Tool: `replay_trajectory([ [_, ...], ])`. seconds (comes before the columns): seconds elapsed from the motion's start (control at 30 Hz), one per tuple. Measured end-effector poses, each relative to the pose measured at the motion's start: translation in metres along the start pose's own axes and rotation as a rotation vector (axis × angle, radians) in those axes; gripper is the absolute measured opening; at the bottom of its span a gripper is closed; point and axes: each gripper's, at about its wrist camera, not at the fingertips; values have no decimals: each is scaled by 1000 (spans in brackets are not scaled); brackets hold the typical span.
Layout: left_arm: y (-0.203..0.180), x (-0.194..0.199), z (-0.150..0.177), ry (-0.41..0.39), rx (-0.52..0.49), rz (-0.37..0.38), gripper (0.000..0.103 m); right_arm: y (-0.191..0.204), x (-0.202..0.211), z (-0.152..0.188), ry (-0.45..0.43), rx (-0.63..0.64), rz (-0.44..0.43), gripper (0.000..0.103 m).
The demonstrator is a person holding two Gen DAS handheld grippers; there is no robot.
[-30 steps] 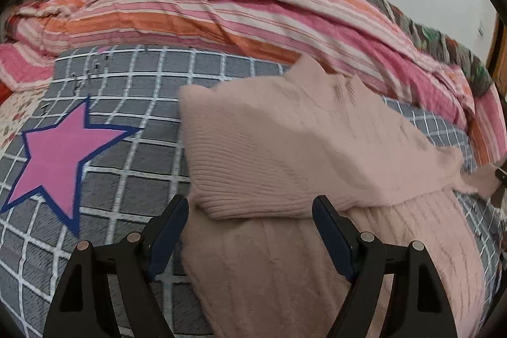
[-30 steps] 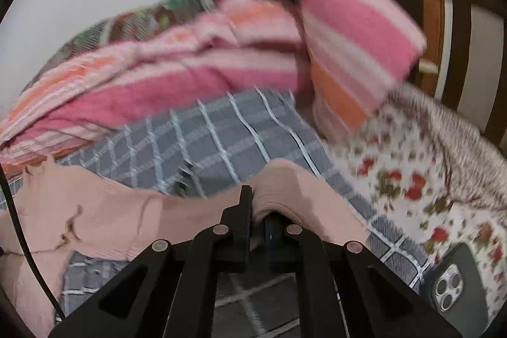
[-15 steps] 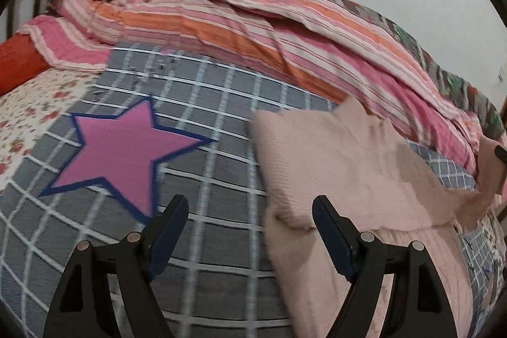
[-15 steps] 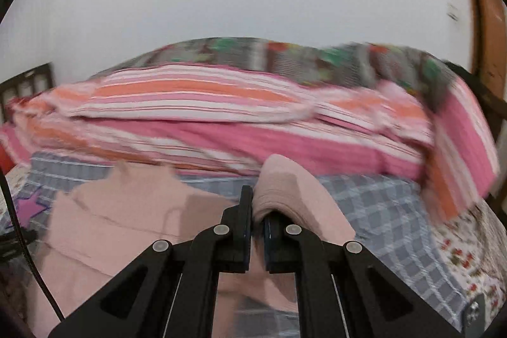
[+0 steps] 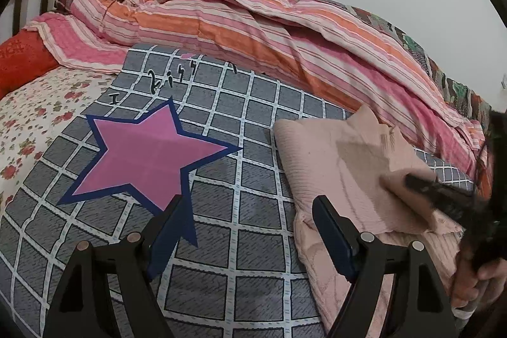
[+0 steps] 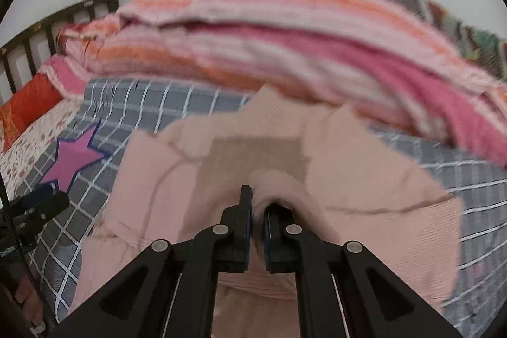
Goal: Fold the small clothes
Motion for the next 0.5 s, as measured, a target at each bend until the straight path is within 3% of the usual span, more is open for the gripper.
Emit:
replay_trajectory([
  [0.03,-1,0,0,1,2,6,79,1,-7,2,28,-5,-22,18],
  [0.1,-2,-1,-1,2,10,28,79,2,-16,5,85,-18,-76,40],
  [0.27,-19,0,-1,0,-12,99,79,-15,14,12,37,-55,-197,62],
  [0.37,-40,3,-2,-3,-63,137,79,-30,42,16,-5,-49,-232,63],
  [0.5,-75,7,-3,-10,-135,187,79,-65,80,30,-55,-28,-178,63],
])
Point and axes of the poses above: each gripper's, at about its wrist camera, not at the fingertips, and x roughly against the way its jaws point, y to its left, z to its underside, and after that the axes turned 6 degrees about -y, right-handed
